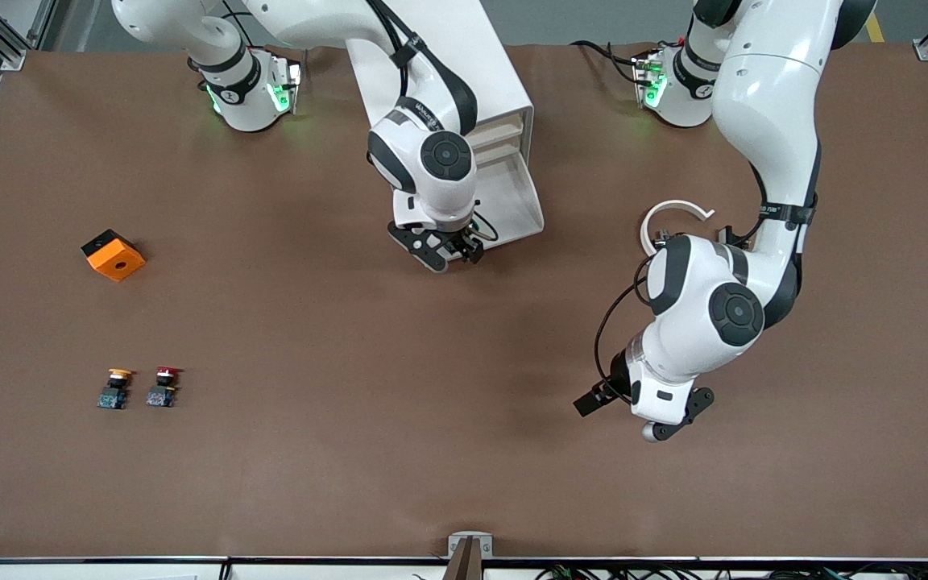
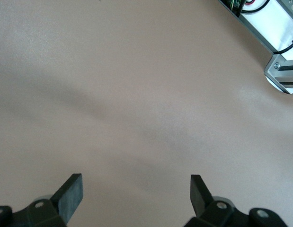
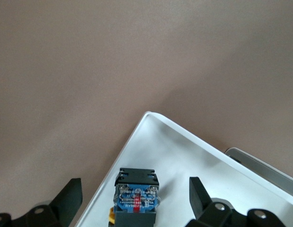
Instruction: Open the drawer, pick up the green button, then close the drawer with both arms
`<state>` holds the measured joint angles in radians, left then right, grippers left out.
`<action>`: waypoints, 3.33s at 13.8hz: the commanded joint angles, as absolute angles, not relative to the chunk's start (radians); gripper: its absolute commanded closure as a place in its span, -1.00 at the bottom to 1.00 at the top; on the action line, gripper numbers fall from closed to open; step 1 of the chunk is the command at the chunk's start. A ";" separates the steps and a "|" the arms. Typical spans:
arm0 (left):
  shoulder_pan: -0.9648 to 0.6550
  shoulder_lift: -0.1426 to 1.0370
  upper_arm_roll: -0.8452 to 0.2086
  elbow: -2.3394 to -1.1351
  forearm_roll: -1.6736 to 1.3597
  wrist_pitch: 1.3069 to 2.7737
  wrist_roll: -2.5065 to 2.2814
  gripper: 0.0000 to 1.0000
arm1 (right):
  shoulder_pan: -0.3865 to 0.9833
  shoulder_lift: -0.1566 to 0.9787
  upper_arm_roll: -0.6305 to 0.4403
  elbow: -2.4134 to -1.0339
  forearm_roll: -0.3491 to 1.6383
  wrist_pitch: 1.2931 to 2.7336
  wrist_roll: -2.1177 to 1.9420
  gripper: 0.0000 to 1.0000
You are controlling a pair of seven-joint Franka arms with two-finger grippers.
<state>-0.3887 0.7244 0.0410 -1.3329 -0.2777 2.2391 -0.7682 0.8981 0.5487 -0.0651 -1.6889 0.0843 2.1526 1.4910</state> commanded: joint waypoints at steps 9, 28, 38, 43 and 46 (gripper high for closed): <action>-0.396 0.730 0.044 -1.345 -0.236 2.272 -0.762 -1.00 | 0.917 0.560 -0.077 -1.684 0.084 2.169 1.491 -0.66; -0.403 0.742 0.040 -1.345 -0.089 2.125 -0.698 -1.00 | 0.749 0.516 -0.077 -1.453 0.150 1.896 1.289 1.00; -0.546 0.738 0.012 -1.401 -0.084 2.132 -0.830 -1.00 | 0.237 0.520 -0.081 -1.512 0.144 2.038 0.283 1.00; -0.601 0.744 0.011 -1.402 -0.087 2.135 -0.833 -1.00 | 0.097 0.647 -0.081 -1.511 0.147 2.163 0.085 1.00; -0.623 0.746 0.011 -1.402 -0.086 2.137 -0.868 -1.00 | 0.077 0.721 -0.083 -1.503 0.143 2.198 0.083 1.00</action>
<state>-0.6109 0.7449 0.0099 -1.4003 -0.1016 2.1308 -0.8339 0.0957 0.6782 -0.1003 -1.5257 0.1347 2.1890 0.0911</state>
